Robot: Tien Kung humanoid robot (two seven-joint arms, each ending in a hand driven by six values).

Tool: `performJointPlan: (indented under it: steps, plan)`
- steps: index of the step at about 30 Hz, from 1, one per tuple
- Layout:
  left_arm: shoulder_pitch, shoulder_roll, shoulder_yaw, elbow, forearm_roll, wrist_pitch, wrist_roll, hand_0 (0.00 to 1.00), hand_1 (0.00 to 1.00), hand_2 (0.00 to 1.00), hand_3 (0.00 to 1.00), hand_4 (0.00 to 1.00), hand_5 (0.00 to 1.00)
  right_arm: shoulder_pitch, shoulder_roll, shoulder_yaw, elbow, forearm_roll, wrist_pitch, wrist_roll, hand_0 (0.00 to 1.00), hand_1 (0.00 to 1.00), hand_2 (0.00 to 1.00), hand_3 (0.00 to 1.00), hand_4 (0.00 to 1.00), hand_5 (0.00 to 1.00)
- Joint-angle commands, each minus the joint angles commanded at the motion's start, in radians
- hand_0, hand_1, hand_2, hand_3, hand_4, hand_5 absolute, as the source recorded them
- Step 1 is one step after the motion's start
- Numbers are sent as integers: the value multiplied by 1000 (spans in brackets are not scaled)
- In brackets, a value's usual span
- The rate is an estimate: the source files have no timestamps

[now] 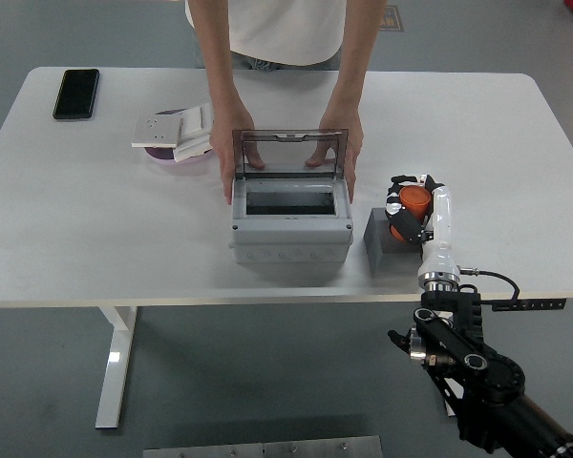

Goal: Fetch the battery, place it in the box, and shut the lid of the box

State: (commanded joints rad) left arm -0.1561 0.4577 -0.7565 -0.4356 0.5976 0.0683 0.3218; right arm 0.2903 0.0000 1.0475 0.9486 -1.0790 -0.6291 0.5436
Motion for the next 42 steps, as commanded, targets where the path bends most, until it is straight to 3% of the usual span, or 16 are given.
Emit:
performJointPlan:
  steps: [2, 3, 13, 22, 30, 42]
  plan:
    - [0, 0, 0, 0, 0, 0, 0, 615, 742, 579, 499, 321, 2, 2, 0, 0, 1, -2, -1, 0, 255, 295, 336, 333, 99, 2]
    - [0, -1, 0, 0, 0, 0, -1, 616, 743, 579, 500, 323, 2, 3, 0, 1, 3, -3, -2, -1, 228, 269, 325, 325, 47, 2]
    - [-1, -1, -4, 1, 8, -1, 1, 616, 743, 581, 500, 319, 2, 13, 0, -3, 13, -12, -8, -8, 231, 268, 327, 325, 50, 2]
    - [2, -1, -9, 1, 14, -1, 3, 617, 742, 585, 501, 320, 2, 25, -13, -12, 61, -53, -9, -49, 233, 265, 327, 328, 49, 2]
    - [1, 1, -7, 3, 11, -1, 0, 619, 743, 585, 500, 319, 2, 43, -37, -21, 111, -109, -8, -110, 231, 263, 329, 329, 56, 2]
    - [5, 4, -6, 4, 5, 0, -2, 621, 744, 588, 499, 316, 2, 69, -86, -33, 195, -321, 3, -260, 216, 250, 319, 330, 68, 2]
